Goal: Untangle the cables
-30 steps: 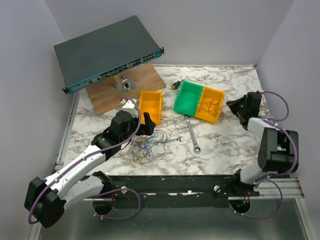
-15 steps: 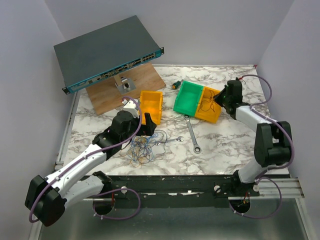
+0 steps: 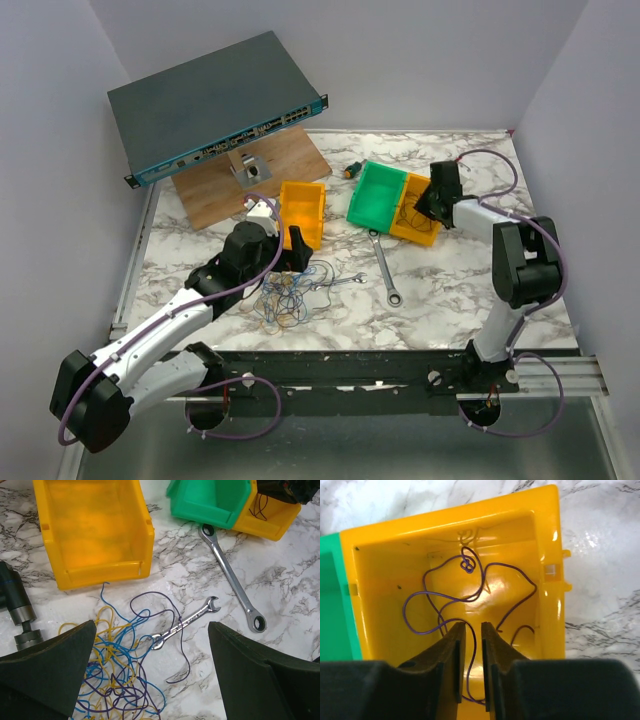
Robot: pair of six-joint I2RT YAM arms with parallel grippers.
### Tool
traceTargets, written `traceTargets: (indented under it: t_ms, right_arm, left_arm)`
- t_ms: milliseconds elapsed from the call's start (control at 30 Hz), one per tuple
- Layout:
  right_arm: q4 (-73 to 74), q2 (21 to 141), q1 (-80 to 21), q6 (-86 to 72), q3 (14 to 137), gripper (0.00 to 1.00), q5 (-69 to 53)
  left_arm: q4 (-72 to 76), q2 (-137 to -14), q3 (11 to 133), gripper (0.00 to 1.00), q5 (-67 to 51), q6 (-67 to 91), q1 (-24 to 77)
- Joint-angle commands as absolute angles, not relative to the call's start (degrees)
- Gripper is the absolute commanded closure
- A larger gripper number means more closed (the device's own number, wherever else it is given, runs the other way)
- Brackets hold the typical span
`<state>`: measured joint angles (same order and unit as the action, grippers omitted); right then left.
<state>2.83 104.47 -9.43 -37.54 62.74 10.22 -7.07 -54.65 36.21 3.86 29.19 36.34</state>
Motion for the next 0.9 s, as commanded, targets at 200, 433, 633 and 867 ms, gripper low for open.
traceTargets:
  t_ms: [200, 433, 633, 867]
  right_arm:
    - [10.2, 92.9, -9.4, -35.1, 62.3, 0.29, 12.1]
    - [8.6, 83.5, -9.5, -33.9, 55.9, 0.03, 8.0]
    - [4.1, 75.7, -11.8, -32.1, 49.3, 0.0, 1.6]
    - [-3.0, 71.5, -21.1, -32.6, 40.8, 0.04, -3.8]
  left_arm:
    - [-6.5, -51.5, 32.6, 0.01, 11.0, 36.0, 35.8]
    - [-8.7, -51.3, 31.8, 0.01, 8.7, 34.9, 35.6]
    - [-5.5, -50.2, 27.7, 0.01, 3.2, 33.2, 35.7]
    - [1.5, -49.0, 23.3, 0.01, -2.1, 31.3, 35.7]
